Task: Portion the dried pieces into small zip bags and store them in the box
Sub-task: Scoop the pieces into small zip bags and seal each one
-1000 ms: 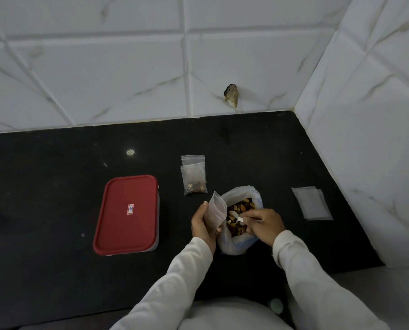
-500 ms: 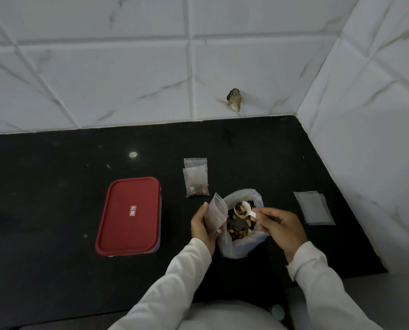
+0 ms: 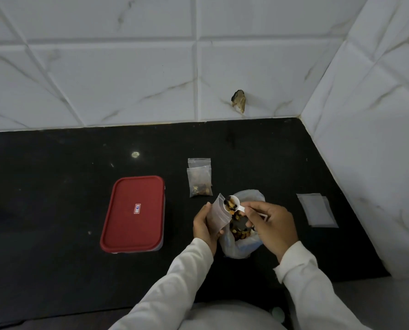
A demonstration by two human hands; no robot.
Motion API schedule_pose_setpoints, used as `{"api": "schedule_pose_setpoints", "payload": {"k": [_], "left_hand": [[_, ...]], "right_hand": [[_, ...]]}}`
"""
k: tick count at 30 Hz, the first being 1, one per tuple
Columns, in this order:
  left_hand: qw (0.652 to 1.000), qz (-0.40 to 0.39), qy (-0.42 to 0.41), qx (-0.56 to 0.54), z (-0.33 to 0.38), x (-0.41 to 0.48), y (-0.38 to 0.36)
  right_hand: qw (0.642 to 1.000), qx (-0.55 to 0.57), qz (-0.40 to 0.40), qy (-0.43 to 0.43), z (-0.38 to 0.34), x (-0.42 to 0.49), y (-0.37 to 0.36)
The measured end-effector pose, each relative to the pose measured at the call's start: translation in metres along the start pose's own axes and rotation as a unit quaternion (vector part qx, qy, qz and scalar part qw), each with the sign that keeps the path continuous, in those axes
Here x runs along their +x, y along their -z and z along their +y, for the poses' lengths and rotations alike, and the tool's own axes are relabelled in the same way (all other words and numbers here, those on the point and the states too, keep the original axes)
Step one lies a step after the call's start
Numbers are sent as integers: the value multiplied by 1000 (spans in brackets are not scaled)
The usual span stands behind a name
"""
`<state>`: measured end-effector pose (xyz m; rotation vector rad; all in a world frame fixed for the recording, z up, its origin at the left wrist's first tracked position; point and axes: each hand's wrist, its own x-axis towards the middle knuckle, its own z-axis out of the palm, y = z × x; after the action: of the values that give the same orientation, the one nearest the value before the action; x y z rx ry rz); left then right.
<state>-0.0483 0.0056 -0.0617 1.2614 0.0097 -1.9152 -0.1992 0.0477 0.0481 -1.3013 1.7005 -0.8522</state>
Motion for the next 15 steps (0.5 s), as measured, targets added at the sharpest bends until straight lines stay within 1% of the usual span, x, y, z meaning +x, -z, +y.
{"api": "schedule_pose_setpoints", "payload": {"k": [3, 6, 10, 13, 15], "left_hand": [[1000, -5, -5, 1, -2, 2, 1], [1000, -5, -16, -4, -4, 7, 2], [1000, -12, -20, 1, -4, 4, 1], [1000, -10, -28, 11, -3, 1, 0], [999, -4, -31, 21, -3, 0, 0]], "right_hand": [[999, -26, 8, 25, -2, -1, -3], [994, -81, 34, 72, 0, 0, -9], [990, -122, 34, 60, 7, 1, -21], [981, -138, 51, 130, 1, -5, -25], [974, -152, 48, 162, -1, -8, -26]]}}
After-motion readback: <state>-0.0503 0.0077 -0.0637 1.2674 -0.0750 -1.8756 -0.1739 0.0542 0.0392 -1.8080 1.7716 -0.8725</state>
